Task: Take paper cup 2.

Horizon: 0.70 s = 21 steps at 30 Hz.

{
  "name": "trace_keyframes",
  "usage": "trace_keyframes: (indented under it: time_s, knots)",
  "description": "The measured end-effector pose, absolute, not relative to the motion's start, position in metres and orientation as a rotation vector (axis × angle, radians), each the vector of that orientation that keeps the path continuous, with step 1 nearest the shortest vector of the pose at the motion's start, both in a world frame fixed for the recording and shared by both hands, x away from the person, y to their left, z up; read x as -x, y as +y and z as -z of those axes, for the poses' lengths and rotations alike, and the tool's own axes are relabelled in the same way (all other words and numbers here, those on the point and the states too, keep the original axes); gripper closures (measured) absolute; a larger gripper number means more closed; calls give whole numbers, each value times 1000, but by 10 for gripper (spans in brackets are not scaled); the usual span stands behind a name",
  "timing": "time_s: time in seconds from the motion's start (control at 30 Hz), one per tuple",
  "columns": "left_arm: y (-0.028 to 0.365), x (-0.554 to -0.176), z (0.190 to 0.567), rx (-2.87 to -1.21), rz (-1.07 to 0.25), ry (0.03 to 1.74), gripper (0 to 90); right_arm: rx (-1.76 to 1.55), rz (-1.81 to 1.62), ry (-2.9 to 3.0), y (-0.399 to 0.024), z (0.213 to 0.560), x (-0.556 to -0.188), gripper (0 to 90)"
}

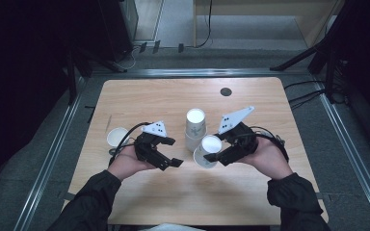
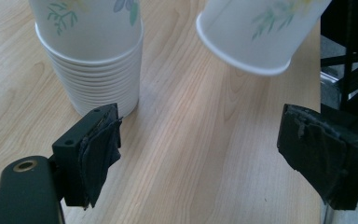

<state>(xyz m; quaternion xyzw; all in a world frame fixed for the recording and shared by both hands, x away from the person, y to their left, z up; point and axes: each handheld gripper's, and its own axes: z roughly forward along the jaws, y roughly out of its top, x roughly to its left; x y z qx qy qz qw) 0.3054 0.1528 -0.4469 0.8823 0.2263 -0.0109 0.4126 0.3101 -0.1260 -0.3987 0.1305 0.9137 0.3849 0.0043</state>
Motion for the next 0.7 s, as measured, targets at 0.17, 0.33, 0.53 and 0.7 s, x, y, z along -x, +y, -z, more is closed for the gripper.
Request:
trace_keyframes:
  time_s: [0.17, 0.33, 0.53, 0.7]
  knots:
    - [149, -303, 447, -2208, 50, 527, 135, -421, -1218, 2890, -122, 420, -310, 330]
    - [141, -299, 451, -2223, 68, 498, 136, -425, -1227, 2904, -119, 429, -309, 329]
    - [132, -297, 454, -2208, 83, 475, 136, -423, -1284, 2902, -113, 427, -308, 330]
    - [129, -295, 456, -2195, 86, 460, 136, -424, -1329, 2898, -110, 424, -306, 332]
